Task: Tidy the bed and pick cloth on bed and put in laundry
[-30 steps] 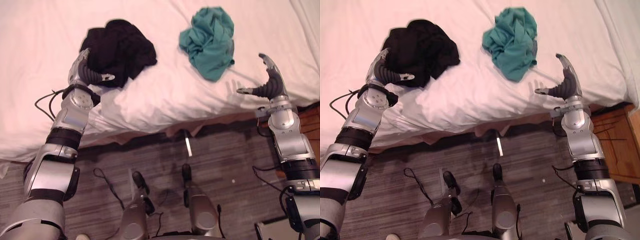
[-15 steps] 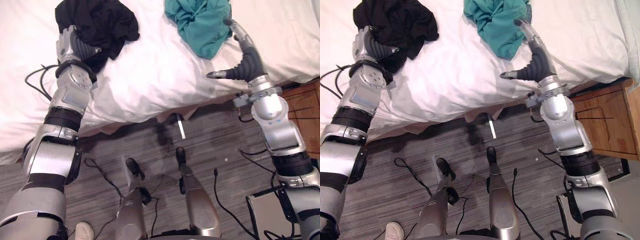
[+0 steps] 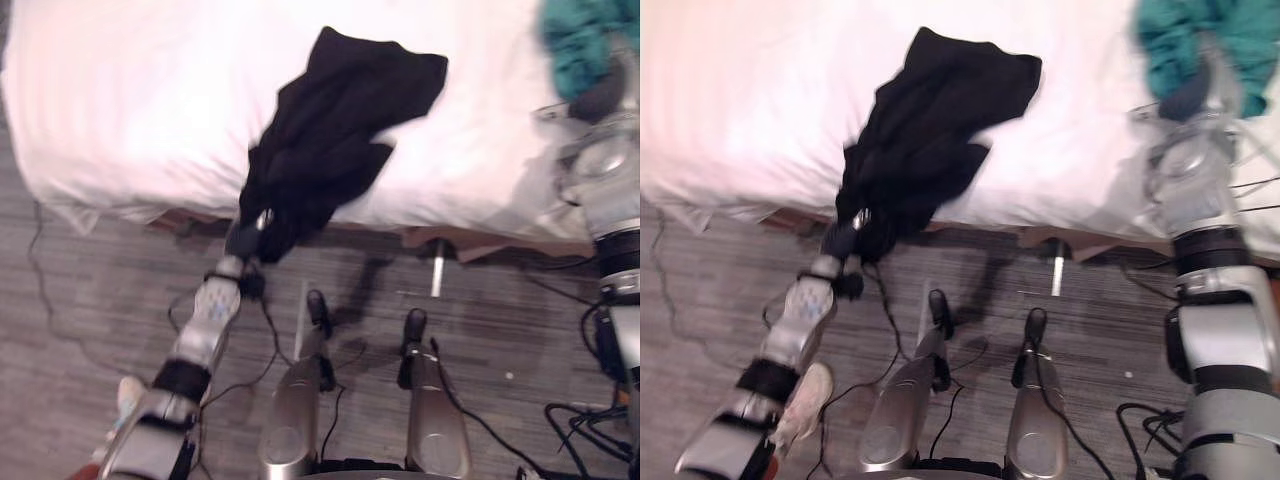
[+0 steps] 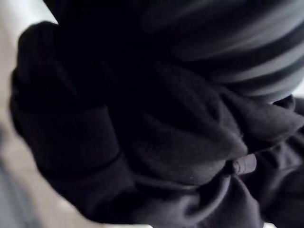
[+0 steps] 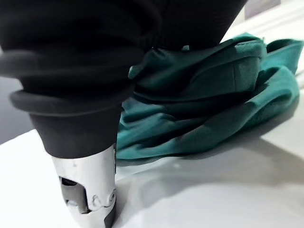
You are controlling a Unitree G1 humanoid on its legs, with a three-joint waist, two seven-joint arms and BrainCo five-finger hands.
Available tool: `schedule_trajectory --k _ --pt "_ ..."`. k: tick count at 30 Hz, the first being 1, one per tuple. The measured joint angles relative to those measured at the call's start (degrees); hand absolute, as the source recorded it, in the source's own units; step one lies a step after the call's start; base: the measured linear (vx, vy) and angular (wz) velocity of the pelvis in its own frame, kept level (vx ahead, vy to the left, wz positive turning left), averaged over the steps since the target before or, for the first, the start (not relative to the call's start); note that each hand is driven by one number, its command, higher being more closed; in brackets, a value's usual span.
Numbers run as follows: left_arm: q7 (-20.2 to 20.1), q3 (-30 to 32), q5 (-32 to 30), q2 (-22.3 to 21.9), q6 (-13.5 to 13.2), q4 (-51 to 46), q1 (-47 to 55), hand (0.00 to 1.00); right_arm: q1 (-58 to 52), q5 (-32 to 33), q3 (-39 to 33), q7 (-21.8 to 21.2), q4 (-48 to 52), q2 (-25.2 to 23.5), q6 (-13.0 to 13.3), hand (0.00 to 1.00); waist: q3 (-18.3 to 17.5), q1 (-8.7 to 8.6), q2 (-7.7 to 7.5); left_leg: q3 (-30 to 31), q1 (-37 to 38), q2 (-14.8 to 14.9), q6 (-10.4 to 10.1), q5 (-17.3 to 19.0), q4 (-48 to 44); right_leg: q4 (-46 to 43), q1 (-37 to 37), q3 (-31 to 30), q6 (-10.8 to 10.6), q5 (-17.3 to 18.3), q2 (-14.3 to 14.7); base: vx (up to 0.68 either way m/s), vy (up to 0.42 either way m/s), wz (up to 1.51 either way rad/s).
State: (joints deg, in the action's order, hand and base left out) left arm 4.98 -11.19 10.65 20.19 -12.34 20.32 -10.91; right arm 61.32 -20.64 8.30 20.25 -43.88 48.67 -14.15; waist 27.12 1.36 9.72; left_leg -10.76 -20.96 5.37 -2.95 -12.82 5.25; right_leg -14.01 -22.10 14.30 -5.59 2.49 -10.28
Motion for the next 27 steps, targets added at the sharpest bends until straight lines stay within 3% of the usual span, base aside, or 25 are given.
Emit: schedule_trajectory --k 1,4,6,11,14,19,21,22,24,26,27 --pt "-0.01 -0.72 0.00 -0.24 0.90 0.00 5.86 1.00 1.39 -1.41 -0.86 1.59 -1.62 0.96 -0.73 1.00 0.15 0.33 0.66 0.70 -0.30 -0.46 0.10 -0.10 0.00 0.01 0.05 0.52 -0.07 0.04 -0.42 0.07 0.023 0.30" --pt "-1.51 -3.58 0.08 -1.64 1.40 -0.34 15.35 1.00 2.87 -3.30 -1.43 1.87 -4.93 5.48 -1.57 1.00 0.50 1.29 2.74 2.39 -0.45 -1.85 0.38 -0.32 0.00 0.05 0.83 1.82 -0.37 0.24 -1.78 0.05 0.044 0.31" --pt "-2.88 -4.35 0.27 -1.72 1.21 -0.51 19.10 1.00 3.05 -4.38 -1.42 -0.36 -6.88 5.88 -1.54 1.00 0.41 1.38 2.87 2.58 -0.61 -2.42 0.38 -0.32 0.01 0.12 0.71 1.83 -0.56 0.14 -2.26 0.02 0.066 0.12" --pt "-5.27 -5.06 1.08 -1.73 -2.59 -1.30 20.75 1.00 4.58 -2.04 -1.32 -4.74 -12.06 8.38 -0.77 1.00 0.00 1.47 3.46 2.61 -0.61 -3.32 0.07 0.01 0.09 0.21 0.83 1.77 -1.19 -0.26 -3.17 -0.02 0.039 0.03" --pt "-6.55 -5.04 2.27 -1.70 -4.63 -5.34 22.45 1.00 4.44 2.13 -1.59 -5.82 -13.93 8.85 1.72 1.00 -0.05 1.35 3.52 1.96 0.04 -3.49 0.07 0.01 0.09 0.17 1.14 1.16 -1.54 -0.53 -3.40 0.01 0.012 -0.10" --pt "-8.78 -6.35 2.26 -1.76 -5.07 -7.89 24.09 1.00 -4.73 11.72 -6.47 -8.71 -9.99 7.03 9.80 1.00 -0.13 0.81 3.50 -0.64 5.97 -2.98 0.04 0.32 0.15 1.42 6.01 -1.26 -1.99 -0.84 -2.72 0.06 -0.053 -0.29" --pt "-8.88 -6.62 2.26 -1.89 -4.88 -8.00 24.29 1.00 -10.01 13.81 -9.82 -9.49 -5.42 4.97 12.07 1.00 -0.46 0.10 3.39 -1.20 6.78 -2.16 0.24 0.47 0.18 2.60 7.04 -2.05 -1.90 -1.30 -1.69 0.05 -0.083 -0.23" --pt "-9.14 -6.64 2.24 -2.10 -4.31 -7.95 24.32 1.00 -15.51 15.90 -13.18 -10.39 -0.01 2.32 13.59 1.00 -0.80 -0.68 3.13 -1.84 7.76 -1.47 0.27 0.51 0.20 3.50 8.20 -2.33 -1.67 -1.54 -0.89 0.07 -0.100 -0.32" --pt "-9.55 -6.60 2.21 -2.33 -3.76 -7.78 24.73 1.00 -24.01 18.24 -16.32 -10.81 8.09 -3.14 15.03 1.00 -2.87 -0.67 2.01 -3.45 8.95 -0.52 0.07 0.72 0.21 4.47 8.80 -3.73 -1.23 -1.94 0.19 0.10 -0.134 -0.47" --pt "-9.57 -6.39 2.18 -3.45 -3.23 -7.24 25.29 1.00 -37.76 20.76 -17.33 -12.66 21.34 -12.95 15.30 1.00 -6.65 -2.08 -0.41 -4.94 11.46 0.66 -0.17 0.91 0.27 5.92 10.98 -4.69 -0.94 -1.96 1.51 0.12 -0.146 -0.44" --pt "-9.58 -6.35 2.18 -3.71 -3.13 -7.08 25.32 1.00 -40.93 21.11 -17.28 -13.05 24.31 -15.07 15.29 1.00 -7.32 -2.46 -0.99 -5.29 12.16 0.75 -0.45 1.13 0.28 6.18 11.60 -4.88 -0.75 -1.83 1.79 0.11 -0.109 -0.37"
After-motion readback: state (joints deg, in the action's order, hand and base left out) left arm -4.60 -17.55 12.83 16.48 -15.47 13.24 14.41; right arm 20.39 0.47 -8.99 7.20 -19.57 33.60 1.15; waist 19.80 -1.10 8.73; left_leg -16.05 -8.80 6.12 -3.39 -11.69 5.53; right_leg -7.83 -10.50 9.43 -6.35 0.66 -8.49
